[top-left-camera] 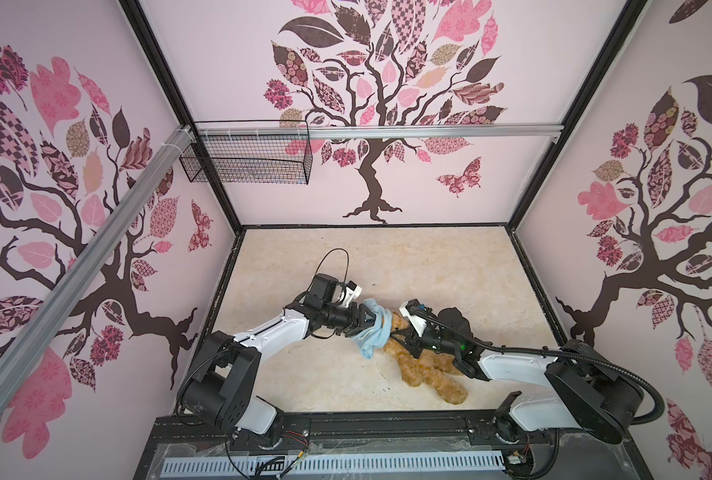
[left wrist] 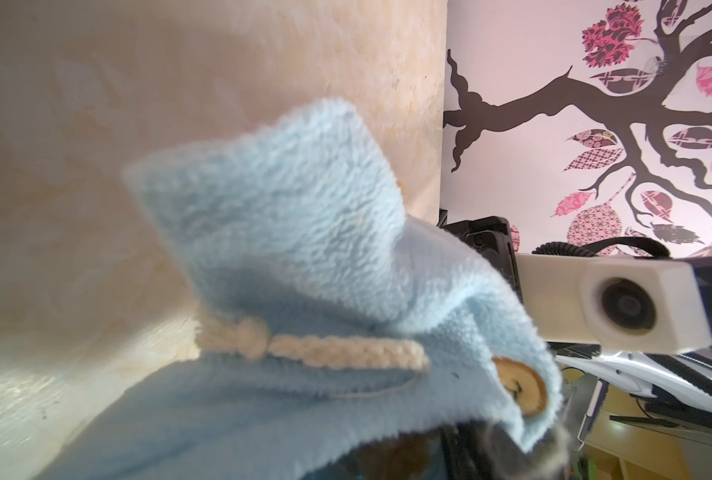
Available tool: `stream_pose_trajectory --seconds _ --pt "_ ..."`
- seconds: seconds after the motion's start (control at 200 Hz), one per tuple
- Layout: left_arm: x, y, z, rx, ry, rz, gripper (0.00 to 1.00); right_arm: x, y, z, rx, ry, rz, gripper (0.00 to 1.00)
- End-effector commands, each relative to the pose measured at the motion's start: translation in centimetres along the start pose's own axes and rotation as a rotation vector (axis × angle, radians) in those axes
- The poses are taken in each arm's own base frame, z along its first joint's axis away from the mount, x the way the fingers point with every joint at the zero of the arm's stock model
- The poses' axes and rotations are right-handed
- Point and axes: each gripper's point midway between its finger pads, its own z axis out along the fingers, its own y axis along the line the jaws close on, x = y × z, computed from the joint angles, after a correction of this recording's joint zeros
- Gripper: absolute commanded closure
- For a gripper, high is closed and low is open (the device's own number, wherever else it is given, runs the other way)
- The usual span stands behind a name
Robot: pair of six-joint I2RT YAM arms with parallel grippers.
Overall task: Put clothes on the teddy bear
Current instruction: 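Hold the hoodie on the bear's head with the left gripper, open the right gripper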
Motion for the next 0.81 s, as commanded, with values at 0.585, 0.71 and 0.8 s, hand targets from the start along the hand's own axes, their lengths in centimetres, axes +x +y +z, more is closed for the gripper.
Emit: stream_pose_trajectory --seconds 0.585,0.71,0.8 --pt "1.1 -3.3 1.7 0.065 0.070 0.151 0.72 -0.7 -0.3 1.1 0.026 0.007 -0.059 0.67" --pt "0.1 -2.5 0.4 -0.006 0.018 0.196 0.93 0.4 -2.4 0.6 0.162 0.099 0.044 0.44" --pt "-0.6 -1.9 -0.5 -0.069 -0.015 0.248 1.00 1.1 -3.3 -0.5 0.242 0.172 0.104 0.30"
